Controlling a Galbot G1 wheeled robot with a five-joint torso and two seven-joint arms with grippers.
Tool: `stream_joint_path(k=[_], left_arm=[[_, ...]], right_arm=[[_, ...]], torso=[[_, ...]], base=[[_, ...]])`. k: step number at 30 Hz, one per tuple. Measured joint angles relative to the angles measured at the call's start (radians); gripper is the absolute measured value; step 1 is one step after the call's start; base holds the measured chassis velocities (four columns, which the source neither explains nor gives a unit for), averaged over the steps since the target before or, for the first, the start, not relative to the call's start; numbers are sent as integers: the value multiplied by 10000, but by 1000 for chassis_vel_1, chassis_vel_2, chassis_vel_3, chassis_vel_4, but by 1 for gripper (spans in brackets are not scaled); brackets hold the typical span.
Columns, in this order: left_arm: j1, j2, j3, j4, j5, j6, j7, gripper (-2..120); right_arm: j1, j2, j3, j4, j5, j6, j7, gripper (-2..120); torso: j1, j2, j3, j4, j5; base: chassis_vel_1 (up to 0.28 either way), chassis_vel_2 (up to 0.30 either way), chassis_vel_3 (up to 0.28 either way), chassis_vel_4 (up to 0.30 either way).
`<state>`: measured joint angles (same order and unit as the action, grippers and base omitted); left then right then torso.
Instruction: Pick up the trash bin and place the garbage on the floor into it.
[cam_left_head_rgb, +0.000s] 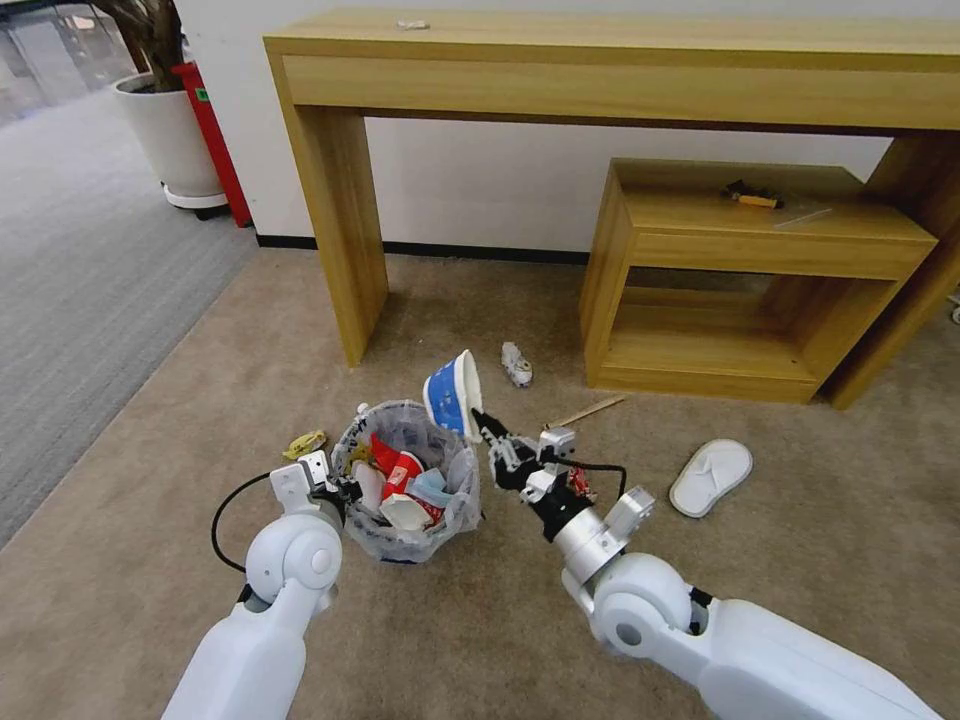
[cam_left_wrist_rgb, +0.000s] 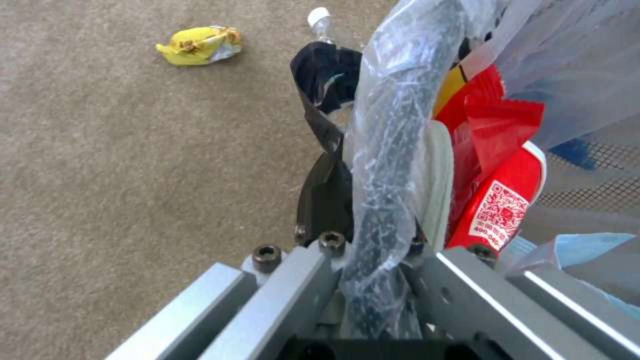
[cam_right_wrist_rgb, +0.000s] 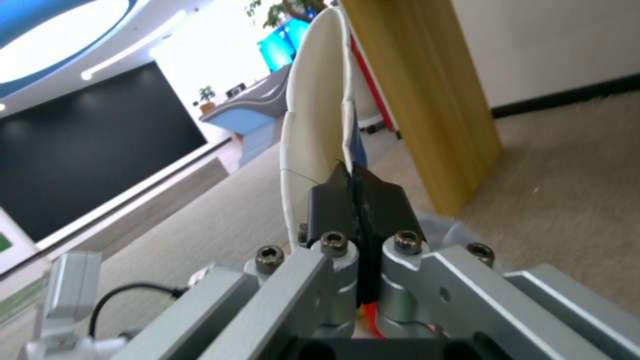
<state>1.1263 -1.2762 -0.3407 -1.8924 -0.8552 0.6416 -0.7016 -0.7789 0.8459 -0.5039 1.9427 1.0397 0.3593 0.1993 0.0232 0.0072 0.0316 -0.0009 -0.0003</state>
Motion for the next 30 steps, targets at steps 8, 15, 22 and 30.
stream_joint_path(k=[8, 15, 22, 30], left_arm=[[-59, 38, 74, -108, -81, 7, -39, 0], [90, 209, 61, -531, -221, 25, -65, 0], [220, 328, -38, -704, -274, 30, -65, 0], [322, 284, 2, -861, -285, 31, -35, 0]], right_arm=[[413, 309, -732, -692, 31, 95, 42, 0], [497, 650, -1125, -1542, -18, 137, 63, 0], [498, 869, -1248, -2051, -161, 177, 83, 0], [528, 969, -1284, -2331, -330, 139, 228, 10]], torso=[[0, 0, 1, 2, 1], [0, 0, 0, 1, 1], [0, 0, 0, 2, 0], [0, 0, 0, 1, 0]], base=[[0, 0, 0, 0], [0, 0, 0, 0], [0, 0, 0, 0], [0, 0, 0, 0]])
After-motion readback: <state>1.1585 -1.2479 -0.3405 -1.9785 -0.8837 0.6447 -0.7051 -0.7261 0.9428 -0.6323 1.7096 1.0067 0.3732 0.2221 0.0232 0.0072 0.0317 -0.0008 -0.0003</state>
